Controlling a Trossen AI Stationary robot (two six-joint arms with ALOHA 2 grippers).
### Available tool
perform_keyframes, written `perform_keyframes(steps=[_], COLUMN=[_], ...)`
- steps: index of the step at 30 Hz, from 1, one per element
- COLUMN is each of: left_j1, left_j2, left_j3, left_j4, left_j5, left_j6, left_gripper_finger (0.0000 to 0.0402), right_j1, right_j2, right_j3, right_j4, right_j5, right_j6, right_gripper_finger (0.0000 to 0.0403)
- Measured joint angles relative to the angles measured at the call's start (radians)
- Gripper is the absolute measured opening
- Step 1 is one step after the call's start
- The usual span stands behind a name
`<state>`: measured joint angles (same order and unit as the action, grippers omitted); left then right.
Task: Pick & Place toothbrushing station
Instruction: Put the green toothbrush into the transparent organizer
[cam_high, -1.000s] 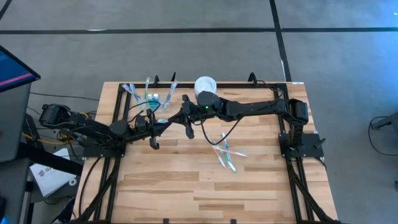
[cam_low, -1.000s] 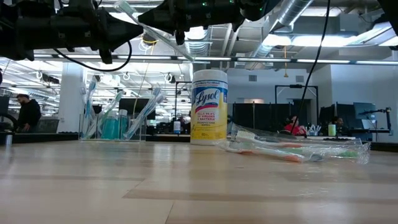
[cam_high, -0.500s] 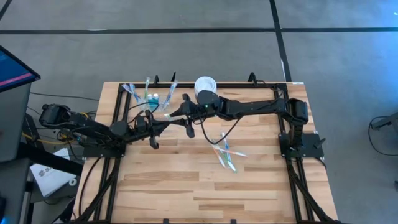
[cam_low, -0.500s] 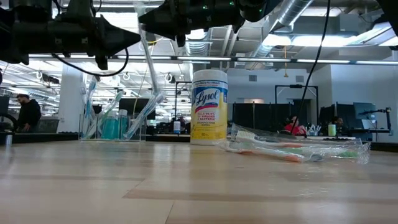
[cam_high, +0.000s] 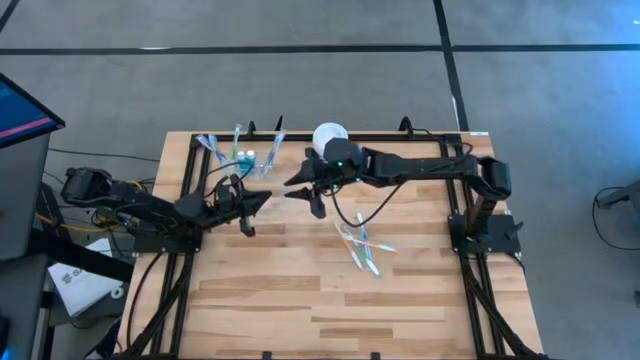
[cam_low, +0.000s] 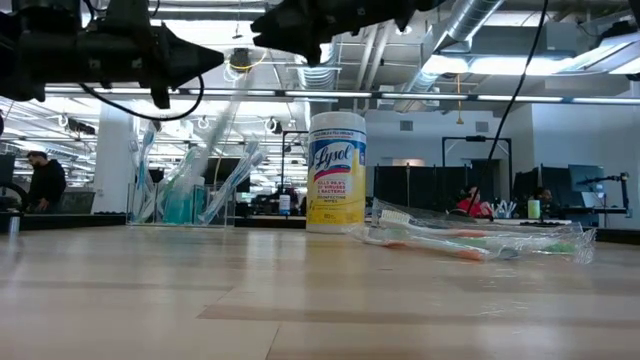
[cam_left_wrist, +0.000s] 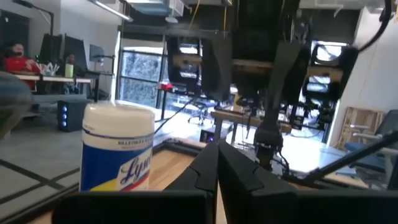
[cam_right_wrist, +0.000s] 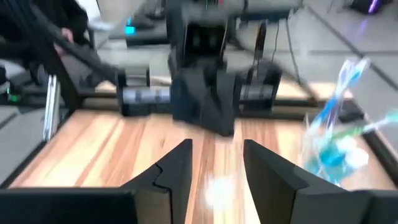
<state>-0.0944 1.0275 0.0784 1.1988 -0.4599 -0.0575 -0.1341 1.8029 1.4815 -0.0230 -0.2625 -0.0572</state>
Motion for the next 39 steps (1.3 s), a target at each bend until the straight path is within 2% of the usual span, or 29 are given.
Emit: perform_keyframes(steps=[5, 10, 18, 25, 32, 39], left_j1=[0.000, 0.000, 0.000, 0.000, 0.000, 0.006], left_j2=[-0.029, -0.029, -0.029, -0.013, 0.079, 0.177], left_j3=[0.000, 0.000, 0.000, 0.007, 0.157, 0.273], left_j4=[-0.003, -0.035, -0.204, -0.349, -0.619, -0.800], left_j5=[0.000, 0.044, 0.093, 0.100, 0.100, 0.143], left_j6=[0.001, -0.006, -0.050, -0.070, -0.079, -0.049], left_gripper_finger=[0.0000, 0.0000, 0.0002, 0.0041, 0.0094, 0.0115], right_j1=[0.002, 0.020, 0.043, 0.060, 0.076, 0.089], right_j2=[-0.002, -0.002, -0.002, -0.001, 0.018, 0.017], right_j3=[0.000, 0.000, 0.000, 0.000, -0.001, 0.000], right_j4=[-0.109, -0.236, -0.321, -0.321, -0.320, -0.321], right_j5=[0.000, 0.001, 0.001, 0.001, 0.001, 0.000], right_j6=[-0.006, -0.005, -0.003, -0.004, -0.004, 0.004], right_gripper_finger=[0.0122, 0.0118, 0.0118, 0.0118, 0.0118, 0.0118])
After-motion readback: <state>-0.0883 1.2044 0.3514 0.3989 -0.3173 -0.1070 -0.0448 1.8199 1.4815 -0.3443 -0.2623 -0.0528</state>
